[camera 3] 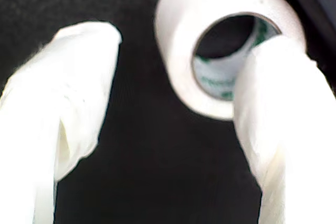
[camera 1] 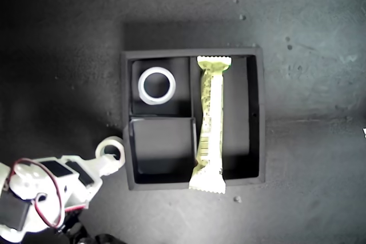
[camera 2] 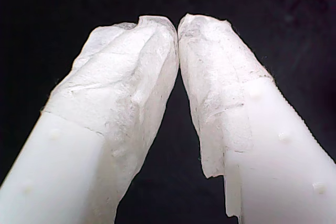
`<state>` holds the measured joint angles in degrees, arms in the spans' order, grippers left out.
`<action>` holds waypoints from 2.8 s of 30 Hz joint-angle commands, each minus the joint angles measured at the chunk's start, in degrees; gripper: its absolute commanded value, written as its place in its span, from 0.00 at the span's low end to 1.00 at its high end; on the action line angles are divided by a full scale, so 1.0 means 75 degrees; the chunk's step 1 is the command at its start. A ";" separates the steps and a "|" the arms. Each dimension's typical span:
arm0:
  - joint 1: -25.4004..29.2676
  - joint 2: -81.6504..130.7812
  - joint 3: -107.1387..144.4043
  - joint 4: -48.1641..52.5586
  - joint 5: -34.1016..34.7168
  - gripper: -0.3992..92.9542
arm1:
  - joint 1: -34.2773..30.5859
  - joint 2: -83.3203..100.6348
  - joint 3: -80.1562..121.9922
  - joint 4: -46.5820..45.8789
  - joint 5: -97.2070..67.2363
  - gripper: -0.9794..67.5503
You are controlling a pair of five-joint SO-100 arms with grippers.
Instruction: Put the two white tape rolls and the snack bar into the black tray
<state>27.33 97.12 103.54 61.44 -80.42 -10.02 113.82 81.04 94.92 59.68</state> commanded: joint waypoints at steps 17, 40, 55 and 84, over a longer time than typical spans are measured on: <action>-0.0023 -0.0551 0.0305 -0.0645 -0.0211 0.18 | -0.0059 0.0305 0.0234 -0.0270 0.0070 0.01; -0.0645 -0.0398 -0.0926 0.1523 0.0035 0.01 | 0.0434 0.4887 0.4008 -0.0562 0.1441 0.01; -0.1453 -0.2555 -0.7020 0.4230 0.1840 0.01 | 0.0234 0.9621 1.1707 -0.4852 0.1699 0.01; -0.1289 -0.6645 -1.1285 0.5813 0.1172 0.15 | 0.0176 0.9656 1.3066 -0.4711 0.2637 0.01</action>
<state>16.96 44.47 18.90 103.97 -71.28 -9.40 185.71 178.33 59.24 79.54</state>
